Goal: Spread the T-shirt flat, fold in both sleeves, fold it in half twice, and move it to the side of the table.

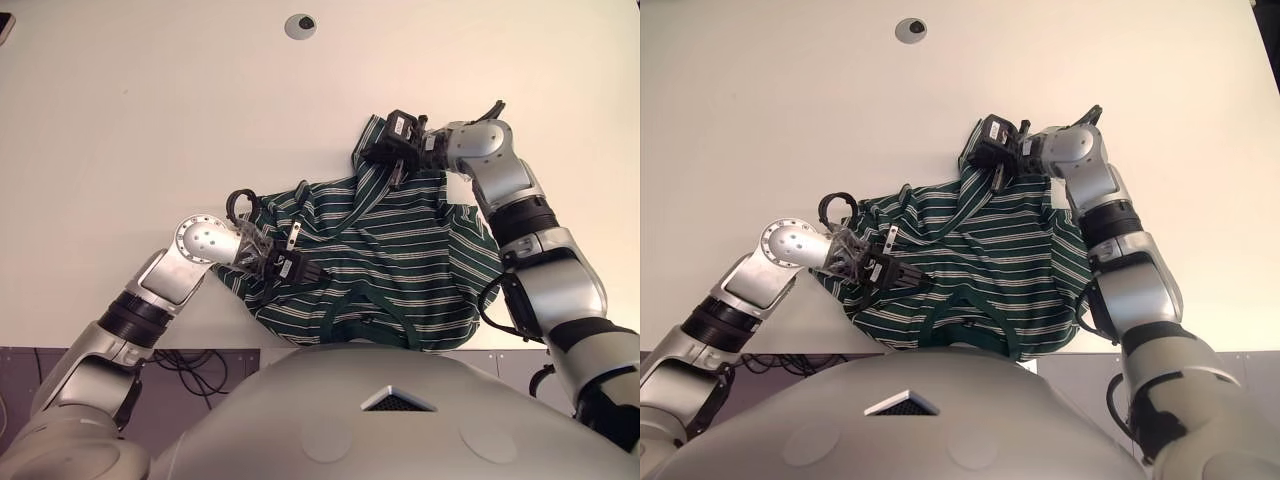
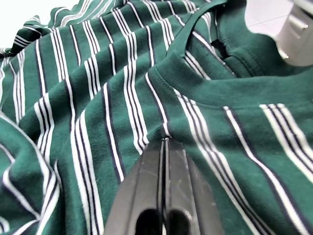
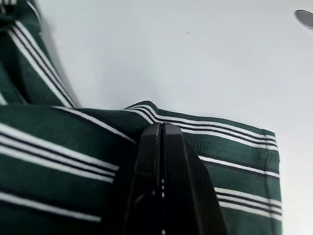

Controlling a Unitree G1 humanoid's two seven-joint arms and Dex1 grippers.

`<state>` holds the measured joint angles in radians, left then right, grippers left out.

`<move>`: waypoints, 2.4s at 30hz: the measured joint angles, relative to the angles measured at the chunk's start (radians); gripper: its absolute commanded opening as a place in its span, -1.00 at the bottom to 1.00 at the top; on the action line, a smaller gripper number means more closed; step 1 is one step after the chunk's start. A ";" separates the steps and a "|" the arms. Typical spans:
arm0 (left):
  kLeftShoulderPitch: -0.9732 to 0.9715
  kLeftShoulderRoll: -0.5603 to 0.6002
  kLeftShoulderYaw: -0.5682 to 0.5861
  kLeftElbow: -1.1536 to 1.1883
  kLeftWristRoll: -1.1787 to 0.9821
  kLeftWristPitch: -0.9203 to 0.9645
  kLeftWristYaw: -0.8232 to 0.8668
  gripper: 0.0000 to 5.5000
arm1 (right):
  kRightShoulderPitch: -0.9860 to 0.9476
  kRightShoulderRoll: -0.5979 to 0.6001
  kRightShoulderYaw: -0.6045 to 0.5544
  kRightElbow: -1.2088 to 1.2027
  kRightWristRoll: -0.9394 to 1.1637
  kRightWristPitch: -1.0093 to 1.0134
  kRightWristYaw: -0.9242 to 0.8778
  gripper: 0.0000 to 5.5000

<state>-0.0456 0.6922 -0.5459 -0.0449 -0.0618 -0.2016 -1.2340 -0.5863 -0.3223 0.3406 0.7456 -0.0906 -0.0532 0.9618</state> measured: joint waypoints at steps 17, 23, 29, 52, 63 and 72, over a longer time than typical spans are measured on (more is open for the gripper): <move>0.039 0.026 0.005 -0.017 -0.040 0.011 0.021 -1.00 | -0.217 0.032 -0.269 0.454 0.061 0.130 -0.539 -0.99; 0.046 0.035 0.009 -0.018 -0.056 0.011 0.022 -1.00 | -0.187 -0.007 -0.299 0.448 0.041 0.046 -0.609 -0.99; 0.066 0.054 0.029 -0.044 -0.120 0.079 0.004 -1.00 | -0.101 0.007 -0.326 0.123 0.131 -0.163 -0.460 -0.99; -0.172 -0.030 0.200 0.008 -0.137 0.346 0.105 -0.91 | 0.600 -0.168 -0.217 -0.905 0.169 0.341 -0.221 -1.00; -0.071 0.063 0.251 -0.020 -0.143 0.223 -0.008 -0.75 | 0.758 -0.316 -0.120 -1.172 0.271 0.329 0.001 -1.00; 0.012 0.136 0.225 0.009 0.002 0.105 -0.002 -0.84 | 0.736 -0.440 0.057 -1.083 0.007 0.118 0.014 -1.00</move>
<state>-0.0334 0.8283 -0.3204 -0.0356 -0.0594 -0.0970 -1.2363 0.1497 -0.7628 0.3980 -0.3373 -0.0840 0.0648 0.9757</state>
